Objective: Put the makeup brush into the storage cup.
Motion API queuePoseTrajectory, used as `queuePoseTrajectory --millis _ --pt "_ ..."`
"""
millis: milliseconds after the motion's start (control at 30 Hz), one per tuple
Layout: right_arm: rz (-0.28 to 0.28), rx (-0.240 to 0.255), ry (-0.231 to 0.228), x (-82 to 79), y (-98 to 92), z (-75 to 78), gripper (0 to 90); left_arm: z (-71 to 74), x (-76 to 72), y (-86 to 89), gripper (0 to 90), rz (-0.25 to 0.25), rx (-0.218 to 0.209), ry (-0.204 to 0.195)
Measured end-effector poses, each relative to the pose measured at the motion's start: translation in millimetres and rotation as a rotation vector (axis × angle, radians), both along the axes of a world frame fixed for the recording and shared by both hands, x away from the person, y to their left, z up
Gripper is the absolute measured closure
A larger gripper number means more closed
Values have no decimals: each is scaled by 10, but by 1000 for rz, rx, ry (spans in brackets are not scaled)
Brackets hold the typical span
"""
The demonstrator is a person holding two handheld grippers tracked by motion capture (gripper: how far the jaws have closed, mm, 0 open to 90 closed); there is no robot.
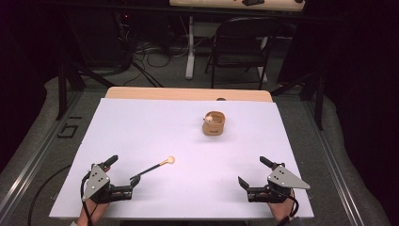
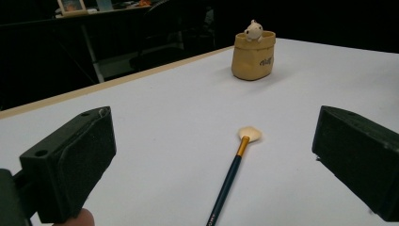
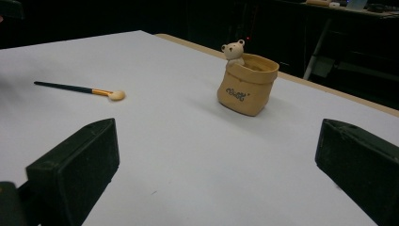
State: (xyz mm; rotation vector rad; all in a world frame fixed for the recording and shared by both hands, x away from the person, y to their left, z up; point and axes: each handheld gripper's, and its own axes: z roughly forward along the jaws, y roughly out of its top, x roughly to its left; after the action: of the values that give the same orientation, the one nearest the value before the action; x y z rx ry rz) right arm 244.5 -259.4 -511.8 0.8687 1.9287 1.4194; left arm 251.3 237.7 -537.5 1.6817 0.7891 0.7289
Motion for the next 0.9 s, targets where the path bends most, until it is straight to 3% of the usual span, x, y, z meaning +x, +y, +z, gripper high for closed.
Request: queuePoseTrajectory --millis 400,900 --pt "0 4 2 5 1 -4 0 -12 154 -52 0 -6 38 36" --pt "-2 2 1 6 0 -4 0 -7 307 -87 0 -16 43 90"
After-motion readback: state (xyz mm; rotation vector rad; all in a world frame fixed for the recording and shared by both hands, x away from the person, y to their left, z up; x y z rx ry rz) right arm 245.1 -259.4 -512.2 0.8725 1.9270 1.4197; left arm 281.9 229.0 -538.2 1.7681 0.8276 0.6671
